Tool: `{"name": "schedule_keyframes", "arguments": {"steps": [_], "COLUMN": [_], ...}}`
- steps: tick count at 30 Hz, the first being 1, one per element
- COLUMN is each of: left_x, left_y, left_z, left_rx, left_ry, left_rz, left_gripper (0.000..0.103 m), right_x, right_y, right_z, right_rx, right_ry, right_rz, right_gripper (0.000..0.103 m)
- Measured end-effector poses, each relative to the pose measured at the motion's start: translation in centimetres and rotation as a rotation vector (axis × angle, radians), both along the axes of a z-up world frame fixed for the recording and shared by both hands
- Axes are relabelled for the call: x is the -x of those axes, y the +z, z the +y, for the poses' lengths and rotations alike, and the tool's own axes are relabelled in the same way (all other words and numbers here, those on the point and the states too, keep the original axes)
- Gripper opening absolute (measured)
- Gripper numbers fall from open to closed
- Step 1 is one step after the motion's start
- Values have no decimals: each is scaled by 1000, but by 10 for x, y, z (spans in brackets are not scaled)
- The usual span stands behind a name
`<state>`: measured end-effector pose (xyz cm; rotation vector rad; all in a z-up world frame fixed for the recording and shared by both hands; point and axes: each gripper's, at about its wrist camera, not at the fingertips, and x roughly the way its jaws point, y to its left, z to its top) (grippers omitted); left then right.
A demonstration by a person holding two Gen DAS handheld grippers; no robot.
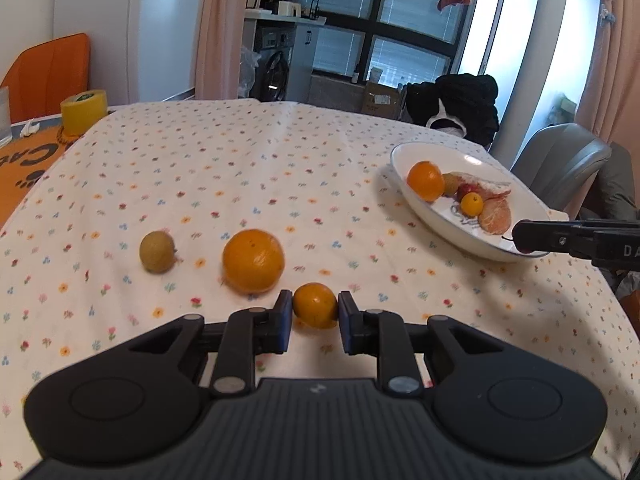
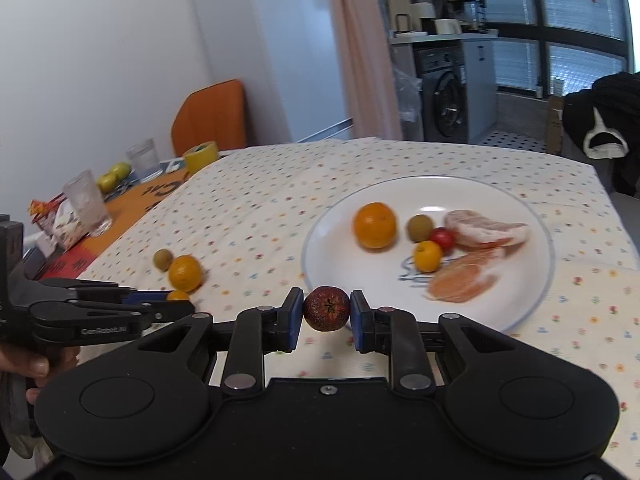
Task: Organize fruits
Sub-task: 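Carry both fruits to the plate and open the right tool to drop the plum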
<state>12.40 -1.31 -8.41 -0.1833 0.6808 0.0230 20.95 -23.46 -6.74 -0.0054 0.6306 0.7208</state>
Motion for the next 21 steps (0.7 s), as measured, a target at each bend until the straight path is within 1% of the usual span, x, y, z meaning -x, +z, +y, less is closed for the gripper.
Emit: {"name": "schedule_keyframes", "arguments": {"steps": [9,16,18,21], "left_x": [-11,-21,-24,-29], "left_y": [19,30,33,36], "left_z": [-24,-38,-41,-45], "left_rx": [-15,-29,-31,-29], "left_ry": [-57,-77,-84,-95], "left_rz": [-47,-71,-78,-88], "left_gripper": [22,22,22,22], "right_x": [-11,-19,-21,-24], "right_y": [-3,-6,-7,-8], "right_z": [-24,-34,-38,-43], "right_rx": [-24,-32,-40,-52], "right_ry": [-61,-95,-115,-135], "right_rz": [-3,-7,-10,-7], "right_gripper": [23,24,35,36]}}
